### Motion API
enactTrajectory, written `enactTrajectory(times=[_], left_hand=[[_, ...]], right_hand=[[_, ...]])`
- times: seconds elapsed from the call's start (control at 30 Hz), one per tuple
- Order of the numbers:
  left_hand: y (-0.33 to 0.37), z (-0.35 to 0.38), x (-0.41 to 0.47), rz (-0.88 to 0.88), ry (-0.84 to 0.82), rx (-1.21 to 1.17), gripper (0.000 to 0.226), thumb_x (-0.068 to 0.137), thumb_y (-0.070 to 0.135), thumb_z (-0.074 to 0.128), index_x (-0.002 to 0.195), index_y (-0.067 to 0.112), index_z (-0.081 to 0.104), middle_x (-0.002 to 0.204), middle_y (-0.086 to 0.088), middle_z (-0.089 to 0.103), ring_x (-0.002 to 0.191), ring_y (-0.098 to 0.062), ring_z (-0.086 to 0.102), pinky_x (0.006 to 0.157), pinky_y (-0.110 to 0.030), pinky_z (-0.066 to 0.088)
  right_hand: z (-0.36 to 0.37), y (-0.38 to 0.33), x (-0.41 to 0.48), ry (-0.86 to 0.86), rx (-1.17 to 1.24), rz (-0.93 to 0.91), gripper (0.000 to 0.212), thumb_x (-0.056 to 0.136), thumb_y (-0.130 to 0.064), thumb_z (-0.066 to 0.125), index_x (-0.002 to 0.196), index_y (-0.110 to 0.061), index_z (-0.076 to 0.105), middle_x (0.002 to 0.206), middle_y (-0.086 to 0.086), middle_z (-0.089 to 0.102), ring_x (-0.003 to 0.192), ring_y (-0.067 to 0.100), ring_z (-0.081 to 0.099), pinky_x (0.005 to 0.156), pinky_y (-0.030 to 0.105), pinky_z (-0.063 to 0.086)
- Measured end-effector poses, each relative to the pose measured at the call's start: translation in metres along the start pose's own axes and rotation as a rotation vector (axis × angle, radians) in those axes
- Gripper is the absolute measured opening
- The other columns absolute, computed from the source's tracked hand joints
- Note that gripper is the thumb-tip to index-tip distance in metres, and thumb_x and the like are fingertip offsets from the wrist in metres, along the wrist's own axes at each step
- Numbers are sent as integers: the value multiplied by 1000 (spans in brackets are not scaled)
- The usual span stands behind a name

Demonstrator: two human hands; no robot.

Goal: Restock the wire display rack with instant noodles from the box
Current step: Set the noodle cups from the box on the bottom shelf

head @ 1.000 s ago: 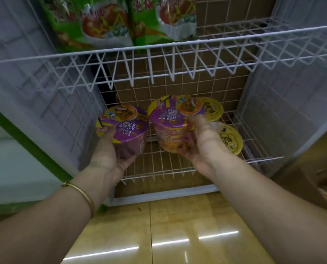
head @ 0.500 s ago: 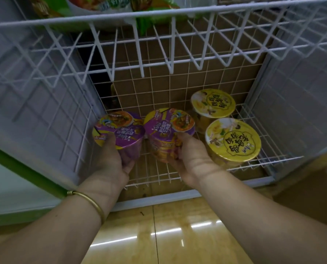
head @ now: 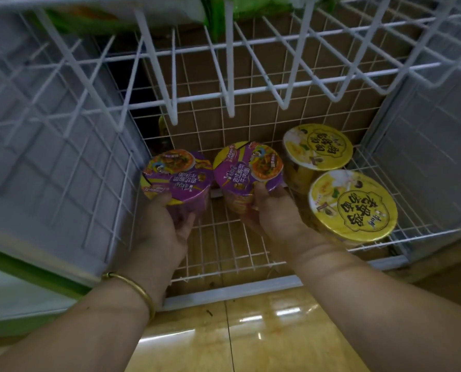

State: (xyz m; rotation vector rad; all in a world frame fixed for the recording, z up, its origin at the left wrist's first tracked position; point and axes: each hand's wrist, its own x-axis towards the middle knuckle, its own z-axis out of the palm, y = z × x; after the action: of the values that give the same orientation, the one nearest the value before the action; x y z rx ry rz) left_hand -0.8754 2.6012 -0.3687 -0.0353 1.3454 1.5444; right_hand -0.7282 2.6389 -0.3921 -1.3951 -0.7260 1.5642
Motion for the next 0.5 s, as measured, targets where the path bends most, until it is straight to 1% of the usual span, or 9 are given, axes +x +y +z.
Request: enactTrajectory(times=[0.07, 0.17, 0.2, 0.27, 0.33, 0.4, 0.43, 0.47, 0.5], left_hand=[[2, 2, 6, 6, 0, 13, 31, 95, 20, 58, 125, 20, 59, 123, -7, 64, 114, -20, 59, 101, -39, 50], [6, 6, 16, 28, -17, 30, 26, 96, 23, 59, 121, 24, 61, 117, -4, 65, 103, -15, 61, 97, -36, 52], [6, 7, 18, 35, -26, 35, 23, 96, 23, 59, 119, 25, 61, 117, -3, 65, 103, -14, 61, 97, -36, 52], [6, 7, 22, 47, -46, 48, 18, 97, 26, 58, 114, 28, 62, 119, -2, 66, 108, -15, 61, 97, -37, 51], [6, 7, 24, 63, -67, 67, 17, 98, 30, 56, 114, 31, 62, 120, 0, 65, 112, -16, 59, 97, -38, 51], [5, 6, 25, 75, -84, 69, 16, 99, 33, 55, 114, 33, 60, 122, 1, 64, 114, -16, 58, 99, -39, 50], [5, 6, 26, 80, -91, 72, 18, 98, 35, 55, 116, 32, 60, 124, 0, 64, 116, -17, 58, 99, -40, 50], [5, 6, 26, 87, -93, 84, 23, 98, 37, 55, 120, 31, 59, 126, -1, 64, 117, -18, 58, 99, -39, 50], [4, 5, 26, 92, -91, 104, 29, 97, 40, 55, 125, 29, 58, 127, -2, 64, 119, -19, 58, 100, -39, 49]], right_hand=[[3, -2, 5, 10, -6, -4, 42, 102, -30, 51, 143, -26, 42, 132, 9, 59, 114, 33, 62, 66, 33, 57], [8, -6, 9, 10, 16, -13, 42, 103, -28, 49, 144, -21, 42, 130, 10, 59, 112, 30, 61, 67, 33, 55], [9, -7, 11, 6, 24, -20, 41, 103, -28, 49, 144, -20, 42, 129, 9, 58, 110, 29, 60, 66, 33, 55], [12, -8, 14, 37, 13, -31, 42, 103, -30, 50, 143, -21, 42, 130, 7, 55, 113, 29, 58, 69, 38, 58], [15, -6, 18, 79, -37, -41, 44, 102, -32, 51, 143, -19, 42, 133, 13, 54, 117, 37, 57, 71, 41, 60], [17, -5, 18, 47, -103, -76, 44, 102, -28, 49, 140, -6, 43, 132, 28, 54, 110, 48, 59, 62, 34, 58], [15, -5, 18, 24, -118, -105, 44, 103, -26, 48, 138, 1, 43, 130, 33, 53, 104, 49, 60, 60, 32, 57], [14, -6, 17, 14, -112, -120, 44, 103, -23, 48, 137, 4, 42, 127, 34, 54, 91, 44, 64, 59, 30, 57], [12, -8, 17, 8, -102, -125, 43, 104, -21, 47, 137, 6, 42, 119, 32, 56, 77, 31, 64, 56, 26, 56]])
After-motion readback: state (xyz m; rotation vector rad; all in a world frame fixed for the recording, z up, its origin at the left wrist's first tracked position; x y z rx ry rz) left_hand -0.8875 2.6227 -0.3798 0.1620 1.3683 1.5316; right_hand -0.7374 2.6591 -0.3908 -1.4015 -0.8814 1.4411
